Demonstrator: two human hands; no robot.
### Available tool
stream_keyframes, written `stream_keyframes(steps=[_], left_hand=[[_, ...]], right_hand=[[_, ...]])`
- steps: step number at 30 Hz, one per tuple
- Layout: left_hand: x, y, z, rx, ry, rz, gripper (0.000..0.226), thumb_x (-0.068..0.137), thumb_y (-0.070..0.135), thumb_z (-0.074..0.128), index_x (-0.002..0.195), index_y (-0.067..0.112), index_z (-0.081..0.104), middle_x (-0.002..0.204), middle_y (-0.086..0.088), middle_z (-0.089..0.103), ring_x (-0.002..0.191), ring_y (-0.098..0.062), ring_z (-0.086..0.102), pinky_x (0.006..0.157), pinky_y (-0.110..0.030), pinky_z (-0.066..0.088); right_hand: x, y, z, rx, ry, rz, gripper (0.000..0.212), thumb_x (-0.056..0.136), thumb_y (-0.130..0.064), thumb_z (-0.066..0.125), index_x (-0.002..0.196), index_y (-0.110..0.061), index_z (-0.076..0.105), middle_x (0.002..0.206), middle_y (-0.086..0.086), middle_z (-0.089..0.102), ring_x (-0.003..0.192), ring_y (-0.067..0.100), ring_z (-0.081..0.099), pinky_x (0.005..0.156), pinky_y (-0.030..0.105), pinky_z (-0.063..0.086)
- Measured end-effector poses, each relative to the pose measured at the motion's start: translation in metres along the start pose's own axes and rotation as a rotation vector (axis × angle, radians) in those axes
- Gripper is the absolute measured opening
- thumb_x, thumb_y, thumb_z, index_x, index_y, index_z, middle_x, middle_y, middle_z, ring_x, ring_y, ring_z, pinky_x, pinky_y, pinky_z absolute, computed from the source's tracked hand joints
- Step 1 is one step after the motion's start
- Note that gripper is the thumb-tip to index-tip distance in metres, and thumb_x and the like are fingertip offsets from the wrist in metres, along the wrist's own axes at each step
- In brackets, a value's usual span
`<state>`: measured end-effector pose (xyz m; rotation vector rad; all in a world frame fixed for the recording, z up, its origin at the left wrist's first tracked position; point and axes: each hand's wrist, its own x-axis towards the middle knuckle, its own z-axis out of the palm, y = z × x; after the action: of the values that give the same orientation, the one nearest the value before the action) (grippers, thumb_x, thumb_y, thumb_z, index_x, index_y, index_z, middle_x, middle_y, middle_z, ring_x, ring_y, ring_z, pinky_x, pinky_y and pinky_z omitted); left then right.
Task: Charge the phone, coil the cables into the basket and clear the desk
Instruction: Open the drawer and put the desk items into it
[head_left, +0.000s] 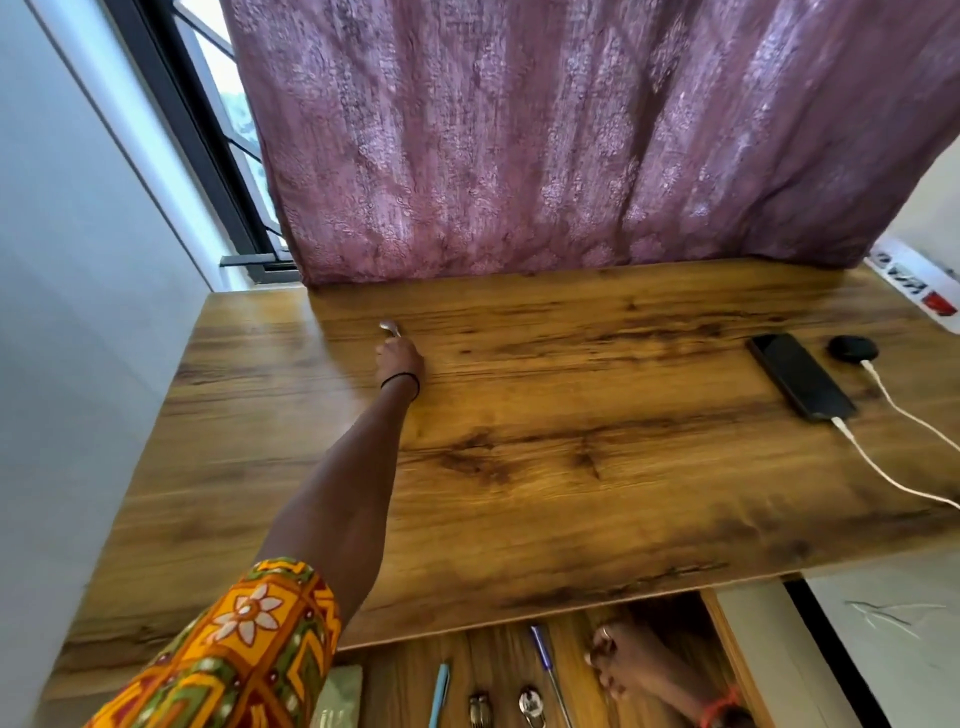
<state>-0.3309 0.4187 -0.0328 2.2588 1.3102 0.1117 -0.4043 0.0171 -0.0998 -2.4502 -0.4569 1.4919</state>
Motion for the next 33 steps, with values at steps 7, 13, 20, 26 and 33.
stream_keyframes(steps=[7,13,20,26,33], left_hand=[[-0.008,-0.003,-0.006,-0.221,-0.074,-0.026,0.025,0.090,0.001,0.049,0.112,-0.010,0.056,0.117,-0.027,0.059,0.108,-0.039,0.056,0.088,-0.043,0.048],[-0.043,-0.018,-0.004,-0.424,-0.150,-0.081,0.020,0.090,0.012,0.053,0.089,-0.004,0.066,0.086,-0.018,0.063,0.089,-0.034,0.062,0.068,-0.031,0.044],[-0.149,-0.023,0.010,-0.637,-0.197,0.030,0.038,0.090,0.009,0.056,0.052,0.012,0.054,0.045,0.003,0.049,0.048,-0.009,0.042,0.054,-0.026,0.032],[-0.254,-0.031,0.037,-0.759,-0.391,0.051,0.008,0.089,0.006,0.059,0.088,-0.001,0.065,0.059,-0.003,0.054,0.050,-0.008,0.045,0.050,-0.019,0.038],[-0.348,-0.053,0.076,-0.701,-0.611,0.079,0.007,0.081,0.012,0.071,0.078,0.016,0.065,0.064,0.006,0.060,0.043,0.005,0.050,0.044,-0.009,0.038]], right_hand=[[0.016,0.019,0.007,0.088,-0.001,0.065,0.009,0.092,-0.022,0.056,0.085,-0.024,0.051,0.072,-0.005,0.062,0.055,0.002,0.059,0.053,0.014,0.048],[0.010,0.023,0.009,0.098,0.012,0.042,0.015,0.094,-0.024,0.054,0.107,-0.016,0.057,0.079,-0.005,0.063,0.066,0.003,0.062,0.054,0.013,0.048],[-0.001,0.032,0.016,0.115,0.059,-0.008,0.017,0.094,-0.024,0.053,0.103,-0.010,0.059,0.088,0.004,0.067,0.067,0.007,0.065,0.056,0.015,0.052],[-0.009,0.042,0.015,0.184,0.050,-0.053,0.015,0.094,-0.020,0.053,0.102,-0.008,0.055,0.090,0.009,0.066,0.068,0.011,0.065,0.057,0.018,0.054],[-0.023,0.055,0.013,0.410,0.027,-0.091,0.006,0.093,-0.010,0.053,0.090,-0.006,0.056,0.081,0.010,0.065,0.068,0.017,0.064,0.062,0.022,0.054]])
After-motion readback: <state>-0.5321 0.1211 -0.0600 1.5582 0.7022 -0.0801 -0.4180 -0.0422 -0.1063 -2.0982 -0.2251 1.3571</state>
